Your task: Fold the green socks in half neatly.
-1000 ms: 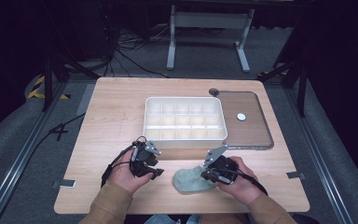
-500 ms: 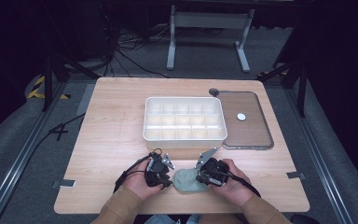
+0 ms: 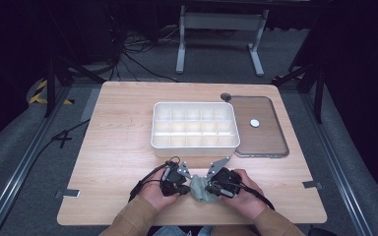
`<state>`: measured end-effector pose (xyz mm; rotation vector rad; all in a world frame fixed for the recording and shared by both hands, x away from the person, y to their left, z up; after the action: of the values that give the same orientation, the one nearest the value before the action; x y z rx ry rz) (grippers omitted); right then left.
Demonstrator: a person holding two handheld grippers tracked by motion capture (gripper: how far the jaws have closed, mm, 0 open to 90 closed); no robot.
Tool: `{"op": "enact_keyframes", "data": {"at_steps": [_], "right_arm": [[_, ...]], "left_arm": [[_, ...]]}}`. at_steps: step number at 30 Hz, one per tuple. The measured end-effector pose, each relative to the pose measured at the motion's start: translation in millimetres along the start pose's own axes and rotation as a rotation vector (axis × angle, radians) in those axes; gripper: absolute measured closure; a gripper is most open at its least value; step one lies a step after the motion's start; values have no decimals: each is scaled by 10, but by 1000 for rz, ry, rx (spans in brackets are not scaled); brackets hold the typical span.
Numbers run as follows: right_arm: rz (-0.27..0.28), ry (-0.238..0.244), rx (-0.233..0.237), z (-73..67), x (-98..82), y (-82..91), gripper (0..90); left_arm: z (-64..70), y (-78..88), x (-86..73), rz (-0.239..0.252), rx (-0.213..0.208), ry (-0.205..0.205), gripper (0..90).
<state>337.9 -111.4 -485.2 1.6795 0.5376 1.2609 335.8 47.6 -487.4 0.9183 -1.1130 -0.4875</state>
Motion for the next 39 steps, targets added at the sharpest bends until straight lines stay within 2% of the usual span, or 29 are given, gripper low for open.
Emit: {"op": "enact_keyframes", "data": {"at_steps": [5,7,9,13,17,20,21,23,25,29,31,35,39], "right_arm": [[41,-9,11,-58,28,-36,900],[67,-27,26,-77,30,-51,900],[68,-27,28,-78,27,-46,900],[69,-40,28,-74,-12,2,900],[90,-47,-8,-23,-115,238,900],[59,-72,-55,70,-250,365,900],[53,-83,-62,103,-280,360,900],[24,-98,-36,124,-321,295,900],[2,-89,-35,124,-342,218,900],[7,-92,-28,129,-338,212,900],[9,-93,-25,131,-341,212,900],[12,-91,-33,124,-343,209,900],[22,-100,-41,113,-352,204,900]], "left_arm": [[43,69,115,90,5,-32,888],[39,70,111,70,2,-21,875],[35,55,107,67,0,-22,865],[42,71,111,57,-15,-13,779],[58,71,117,40,-14,-15,746],[71,54,118,28,-19,-15,748],[69,49,122,25,-22,-19,744],[72,37,127,19,-26,-13,724],[81,16,133,15,-35,-8,700],[103,-41,170,3,-34,-23,640],[128,-56,208,8,-37,-42,698],[173,-45,299,55,-36,-75,842],[273,-41,404,94,-52,-135,850]]}}
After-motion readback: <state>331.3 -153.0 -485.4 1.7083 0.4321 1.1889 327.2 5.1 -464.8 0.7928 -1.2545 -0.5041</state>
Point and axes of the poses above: each handheld gripper's, and its own axes: y roughly backward along the jaws, x roughly out of its top, z roughly to its right, the point moved 4 cm from there along -y, roughly forward along the jaws, and after that the axes turned 2 degrees about z, right-handed, at the moved point
